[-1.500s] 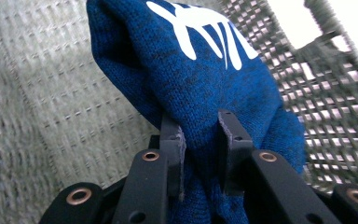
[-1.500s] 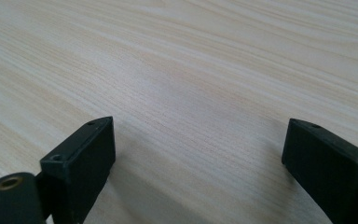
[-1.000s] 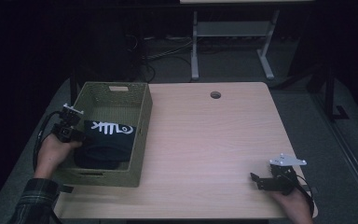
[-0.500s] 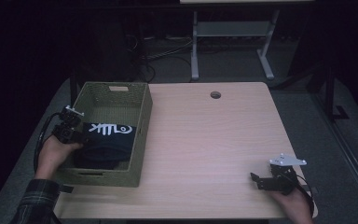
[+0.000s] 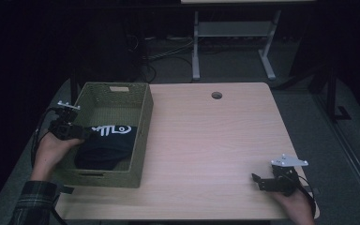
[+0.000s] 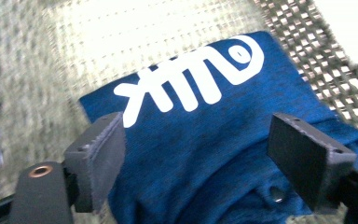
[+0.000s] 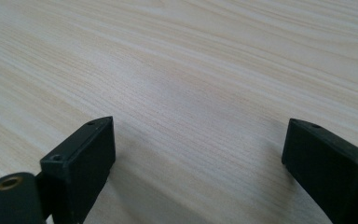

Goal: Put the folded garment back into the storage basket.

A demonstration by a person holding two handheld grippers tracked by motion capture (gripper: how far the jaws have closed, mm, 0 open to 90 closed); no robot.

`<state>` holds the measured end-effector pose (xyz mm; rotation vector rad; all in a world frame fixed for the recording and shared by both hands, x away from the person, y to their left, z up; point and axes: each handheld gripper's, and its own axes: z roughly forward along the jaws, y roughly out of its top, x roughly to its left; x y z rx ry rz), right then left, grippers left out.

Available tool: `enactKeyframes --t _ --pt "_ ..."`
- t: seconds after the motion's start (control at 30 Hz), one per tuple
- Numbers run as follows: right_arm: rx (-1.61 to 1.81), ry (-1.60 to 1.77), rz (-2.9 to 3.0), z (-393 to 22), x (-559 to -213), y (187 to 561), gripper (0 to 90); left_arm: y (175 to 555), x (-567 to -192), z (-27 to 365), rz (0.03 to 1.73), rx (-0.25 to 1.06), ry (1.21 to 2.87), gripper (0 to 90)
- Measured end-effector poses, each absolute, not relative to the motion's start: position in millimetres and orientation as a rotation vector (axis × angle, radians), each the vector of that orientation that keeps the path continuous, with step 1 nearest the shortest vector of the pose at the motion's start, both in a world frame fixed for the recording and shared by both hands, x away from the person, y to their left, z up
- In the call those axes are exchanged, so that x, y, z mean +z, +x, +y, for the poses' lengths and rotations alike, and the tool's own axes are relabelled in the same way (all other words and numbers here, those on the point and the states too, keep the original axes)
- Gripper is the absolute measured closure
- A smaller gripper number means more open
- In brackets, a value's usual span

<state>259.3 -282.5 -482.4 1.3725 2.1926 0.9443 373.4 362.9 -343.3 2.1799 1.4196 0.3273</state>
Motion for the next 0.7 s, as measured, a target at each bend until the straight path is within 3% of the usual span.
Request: enactKeyframes --t 0.1,0.7 --pt "0.944 1.373 2.193 -282.5 -482.3 259.3 9.3 371.3 -340.9 355.4 1.392 0.333 2.174 13.6" --pt "0.946 1.374 2.191 -282.3 -482.4 259.3 9.3 358.8 -316.4 292.6 1.149 0.319 2.119 13.5"
